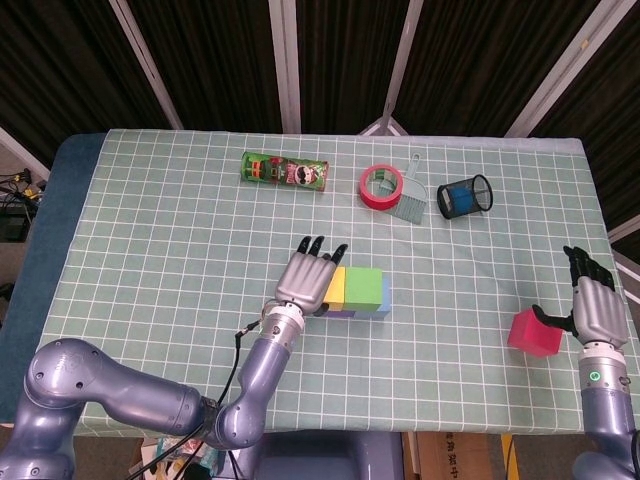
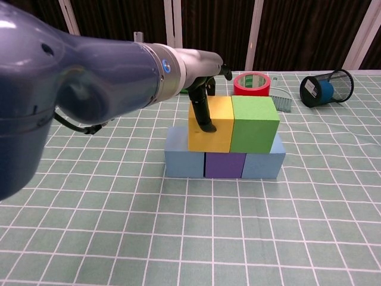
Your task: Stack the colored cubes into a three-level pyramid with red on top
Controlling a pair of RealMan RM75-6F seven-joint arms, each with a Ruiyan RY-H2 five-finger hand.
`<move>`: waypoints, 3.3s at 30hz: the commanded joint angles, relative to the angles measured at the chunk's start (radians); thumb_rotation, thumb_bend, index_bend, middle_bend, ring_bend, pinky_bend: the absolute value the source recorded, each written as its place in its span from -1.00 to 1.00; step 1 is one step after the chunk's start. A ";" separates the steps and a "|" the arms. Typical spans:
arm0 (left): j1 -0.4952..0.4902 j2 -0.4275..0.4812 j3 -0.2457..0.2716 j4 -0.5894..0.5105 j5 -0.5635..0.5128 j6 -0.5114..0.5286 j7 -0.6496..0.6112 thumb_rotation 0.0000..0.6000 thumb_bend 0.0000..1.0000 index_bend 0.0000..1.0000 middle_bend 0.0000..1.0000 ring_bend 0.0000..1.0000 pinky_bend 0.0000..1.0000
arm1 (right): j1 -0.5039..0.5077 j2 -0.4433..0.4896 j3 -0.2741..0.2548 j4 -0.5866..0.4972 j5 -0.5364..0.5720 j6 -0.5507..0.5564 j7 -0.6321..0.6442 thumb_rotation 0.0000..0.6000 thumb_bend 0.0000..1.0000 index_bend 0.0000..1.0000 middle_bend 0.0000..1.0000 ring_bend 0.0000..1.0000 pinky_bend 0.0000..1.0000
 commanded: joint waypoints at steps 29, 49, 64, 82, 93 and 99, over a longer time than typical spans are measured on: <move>0.000 -0.008 -0.005 0.010 0.011 -0.012 -0.001 1.00 -0.22 -1.00 -0.20 -0.98 -1.00 | 0.000 0.002 0.001 -0.001 0.002 -0.002 0.004 1.00 -0.46 -1.00 -0.96 -1.00 -1.00; 0.004 -0.013 0.009 0.026 0.013 -0.023 0.005 1.00 -0.34 -1.00 -0.40 -0.98 -1.00 | 0.001 0.000 0.000 0.001 0.004 -0.001 0.001 1.00 -0.46 -1.00 -0.96 -1.00 -1.00; 0.024 0.022 0.021 -0.018 0.006 -0.026 0.005 1.00 -0.63 -1.00 -0.74 -1.00 -1.00 | 0.001 -0.001 -0.002 0.001 0.002 0.001 -0.001 1.00 -0.46 -1.00 -0.96 -1.00 -1.00; 0.111 0.121 0.061 -0.094 0.029 -0.048 -0.081 1.00 -0.73 -1.00 -0.71 -1.00 -1.00 | 0.002 -0.007 -0.007 0.006 0.003 0.000 -0.013 1.00 -0.46 -1.00 -0.96 -1.00 -1.00; 0.157 0.148 0.112 -0.029 0.031 -0.147 -0.144 1.00 -0.73 -1.00 -0.62 -1.00 -1.00 | 0.003 -0.017 -0.013 0.012 0.006 0.005 -0.029 1.00 -0.46 -1.00 -0.96 -1.00 -1.00; 0.162 0.134 0.123 0.019 0.031 -0.201 -0.175 1.00 -0.73 -1.00 -0.61 -1.00 -1.00 | 0.003 -0.018 -0.014 0.015 0.008 0.007 -0.034 1.00 -0.46 -1.00 -0.96 -1.00 -1.00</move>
